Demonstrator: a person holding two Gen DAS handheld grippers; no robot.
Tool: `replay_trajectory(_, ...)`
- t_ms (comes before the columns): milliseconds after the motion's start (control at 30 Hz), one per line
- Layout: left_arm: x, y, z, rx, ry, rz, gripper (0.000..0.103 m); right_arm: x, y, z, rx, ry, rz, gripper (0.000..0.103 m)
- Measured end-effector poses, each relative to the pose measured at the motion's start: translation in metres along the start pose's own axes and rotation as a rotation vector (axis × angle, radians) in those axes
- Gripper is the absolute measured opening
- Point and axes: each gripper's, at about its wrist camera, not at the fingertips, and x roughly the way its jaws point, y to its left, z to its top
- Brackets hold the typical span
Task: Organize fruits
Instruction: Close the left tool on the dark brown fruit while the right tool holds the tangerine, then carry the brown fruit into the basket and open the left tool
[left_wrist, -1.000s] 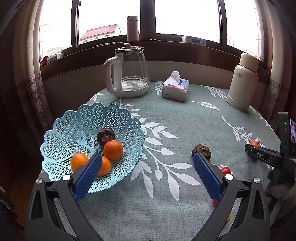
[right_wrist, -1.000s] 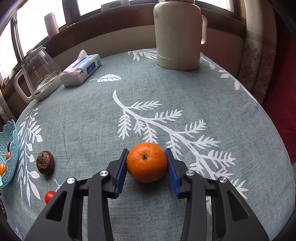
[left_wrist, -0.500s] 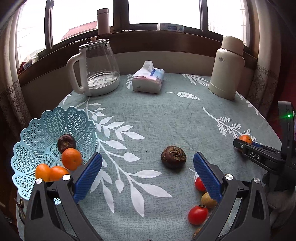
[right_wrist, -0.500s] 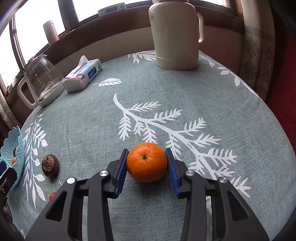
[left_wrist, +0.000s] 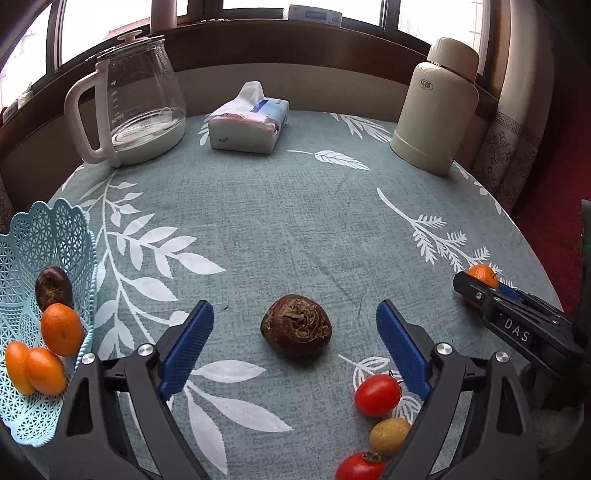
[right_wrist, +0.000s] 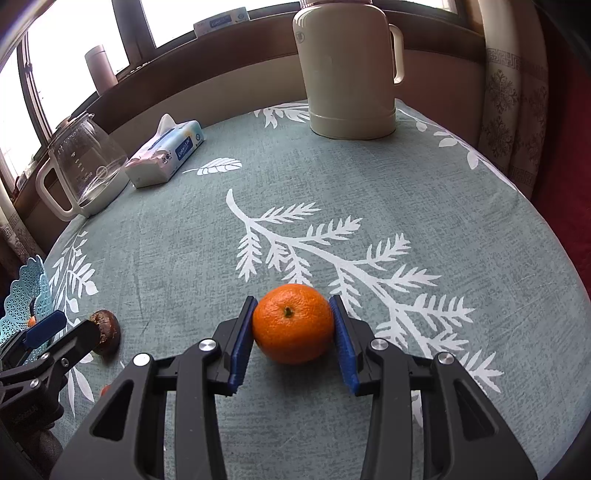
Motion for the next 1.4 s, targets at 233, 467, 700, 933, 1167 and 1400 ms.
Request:
replay_trajectory(233, 0.020, 0.001, -0.004, -0.019, 0.058, -0.035, 0.063, 0.000, 0.000, 0.000, 0.000, 0.000, 0.000, 0.040)
replay_trajectory(467, 0.021, 0.004, -0.006, -0.029, 0.048, -0.020, 0.046, 0.000, 0.000, 0.000, 0.000, -0.001, 0.000, 0.040)
replay_trajectory(700, 0.017, 0.006, -0.008, -0.038, 0.038, -0.029, 0.046, -0.001, 0.000, 0.000, 0.002, -0.007, 0.001, 0.040)
replay_trajectory(933, 0.010, 0.013, -0.010, -0.058, 0.027, -0.017, 0.046, -0.003, 0.000, 0.000, 0.005, -0.015, 0.003, 0.040)
replay_trajectory(1167, -0.005, 0.018, -0.008, -0.067, -0.006, 0.001, 0.046, -0.004, 0.000, 0.000, 0.007, -0.023, 0.004, 0.040)
replay_trajectory(1400, -0.030, 0.029, -0.001, -0.081, -0.067, 0.036, 0.046, -0.006, 0.000, -0.001, 0.005, -0.028, 0.003, 0.040)
